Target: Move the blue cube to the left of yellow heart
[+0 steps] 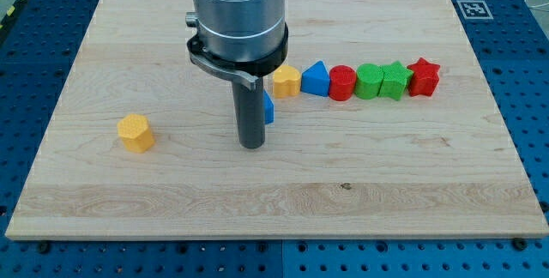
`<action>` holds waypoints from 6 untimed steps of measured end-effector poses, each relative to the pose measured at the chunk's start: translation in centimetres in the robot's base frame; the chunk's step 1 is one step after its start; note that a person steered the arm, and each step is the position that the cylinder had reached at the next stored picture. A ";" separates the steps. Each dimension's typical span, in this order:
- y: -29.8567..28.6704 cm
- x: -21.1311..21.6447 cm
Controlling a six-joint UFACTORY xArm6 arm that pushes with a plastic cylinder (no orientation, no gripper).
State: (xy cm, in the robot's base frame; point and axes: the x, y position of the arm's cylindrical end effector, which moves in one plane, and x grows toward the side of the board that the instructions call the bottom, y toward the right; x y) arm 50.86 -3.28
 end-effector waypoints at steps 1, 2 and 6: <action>0.0 -1.0; 0.2 -2.5; 3.8 -5.1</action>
